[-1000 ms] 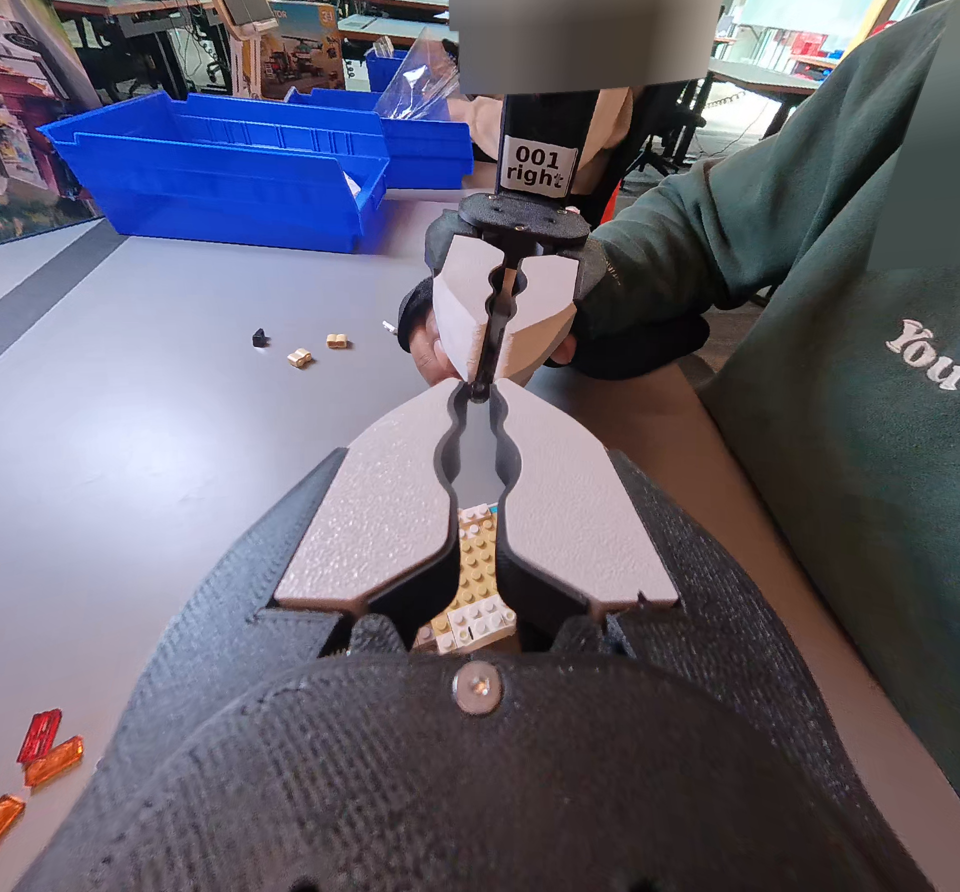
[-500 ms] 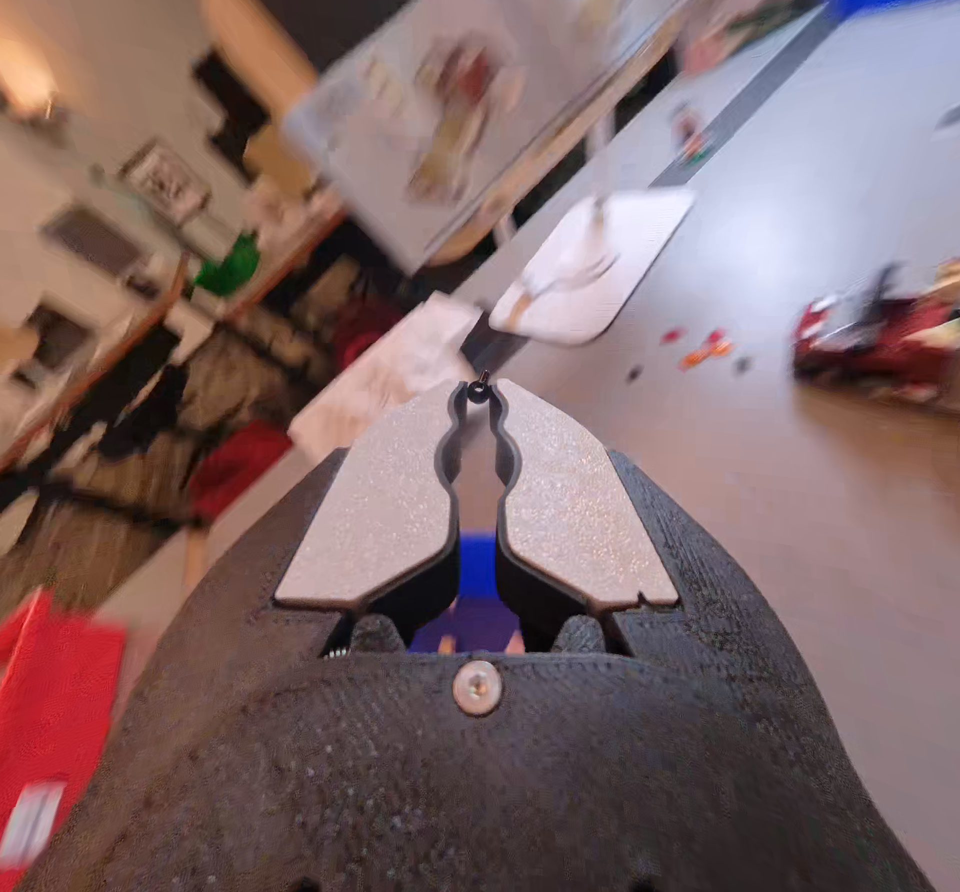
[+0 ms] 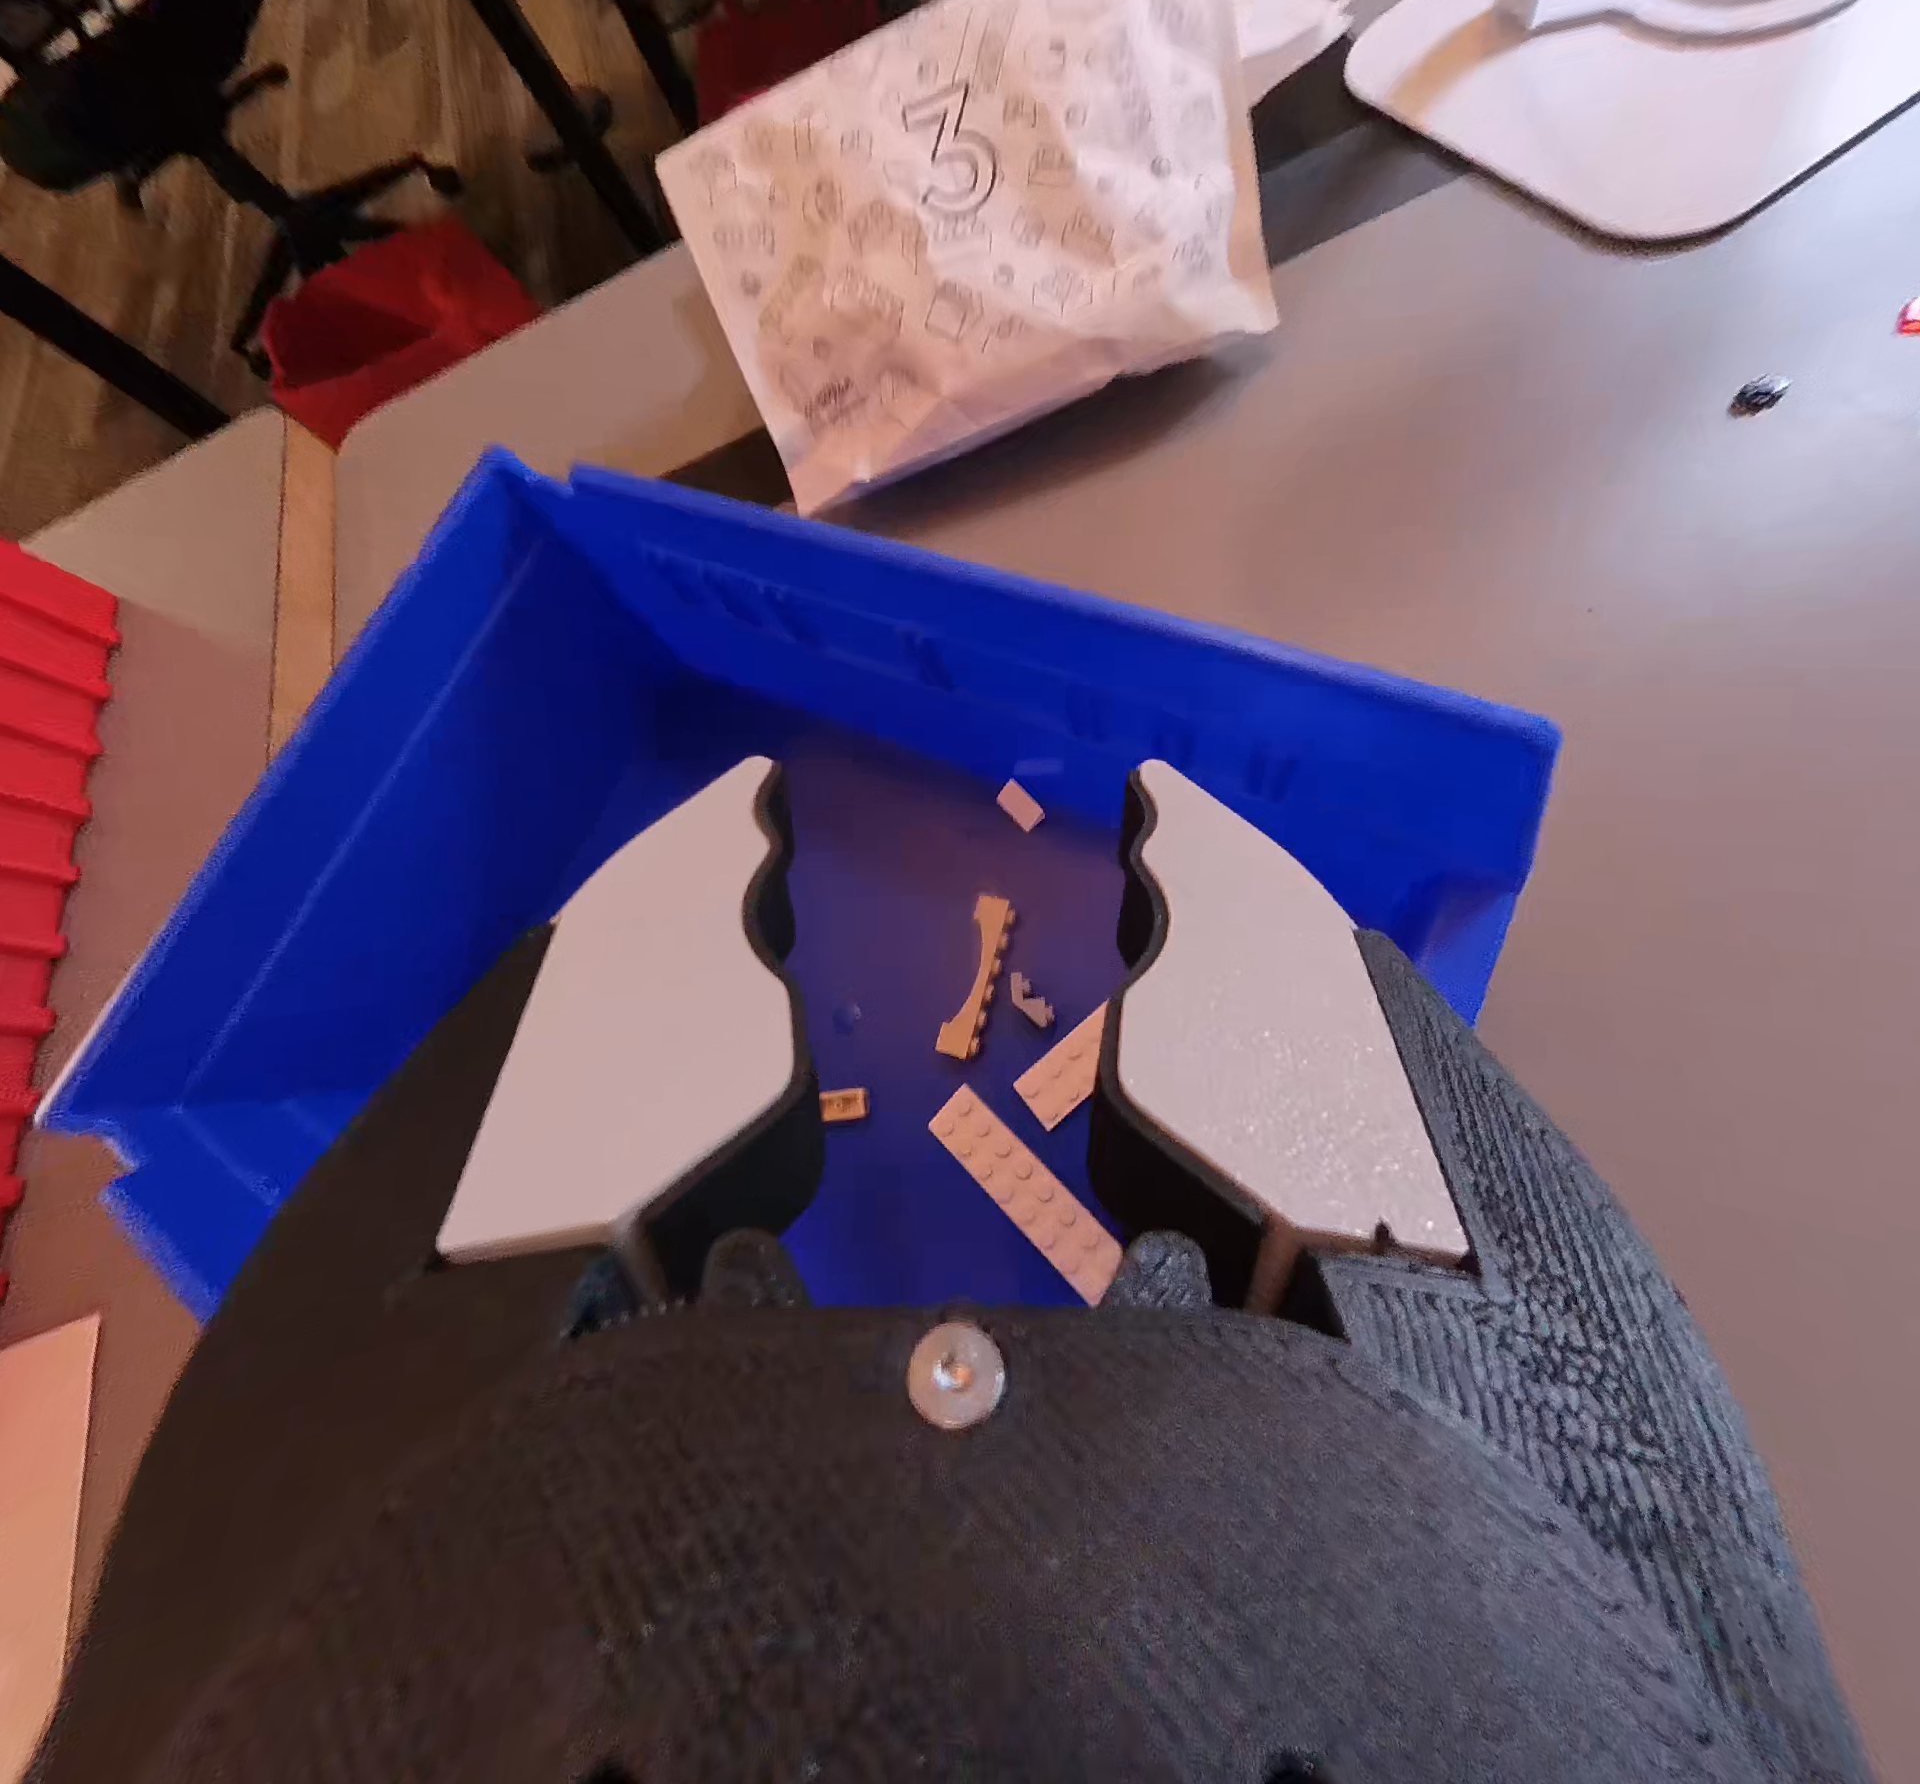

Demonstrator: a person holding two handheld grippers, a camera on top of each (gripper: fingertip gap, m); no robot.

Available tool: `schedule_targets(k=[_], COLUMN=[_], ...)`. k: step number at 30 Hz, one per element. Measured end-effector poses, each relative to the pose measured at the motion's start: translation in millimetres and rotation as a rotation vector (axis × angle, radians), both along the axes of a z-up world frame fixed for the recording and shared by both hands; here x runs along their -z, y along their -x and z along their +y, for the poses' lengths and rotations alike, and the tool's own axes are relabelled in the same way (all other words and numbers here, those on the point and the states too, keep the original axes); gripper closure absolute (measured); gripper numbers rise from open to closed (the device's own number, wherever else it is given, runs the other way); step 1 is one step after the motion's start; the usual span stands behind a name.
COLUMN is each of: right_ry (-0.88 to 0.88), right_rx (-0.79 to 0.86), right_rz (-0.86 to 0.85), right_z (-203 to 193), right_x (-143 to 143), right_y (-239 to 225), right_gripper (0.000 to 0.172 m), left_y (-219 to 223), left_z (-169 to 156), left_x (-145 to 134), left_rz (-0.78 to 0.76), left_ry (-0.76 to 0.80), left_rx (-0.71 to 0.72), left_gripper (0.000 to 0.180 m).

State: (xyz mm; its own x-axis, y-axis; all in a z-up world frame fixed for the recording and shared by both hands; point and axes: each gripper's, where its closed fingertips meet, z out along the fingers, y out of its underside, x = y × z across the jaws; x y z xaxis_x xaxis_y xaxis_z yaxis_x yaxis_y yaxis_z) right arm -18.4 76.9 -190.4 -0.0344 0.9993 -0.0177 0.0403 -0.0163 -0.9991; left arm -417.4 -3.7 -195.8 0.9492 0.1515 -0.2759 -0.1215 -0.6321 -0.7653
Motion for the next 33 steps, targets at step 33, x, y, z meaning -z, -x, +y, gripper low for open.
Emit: schedule_targets(k=[33], right_ry=[-0.021], right_rx=[0.095], right_rz=[-0.161], right_z=[26], right_x=[32], right_y=[4], right_gripper=[0.151], left_y=[-355], left_z=[85], left_x=[77], left_rz=[-0.285], left_ry=[-0.092], left_rx=[1.055], left_gripper=[0.162])
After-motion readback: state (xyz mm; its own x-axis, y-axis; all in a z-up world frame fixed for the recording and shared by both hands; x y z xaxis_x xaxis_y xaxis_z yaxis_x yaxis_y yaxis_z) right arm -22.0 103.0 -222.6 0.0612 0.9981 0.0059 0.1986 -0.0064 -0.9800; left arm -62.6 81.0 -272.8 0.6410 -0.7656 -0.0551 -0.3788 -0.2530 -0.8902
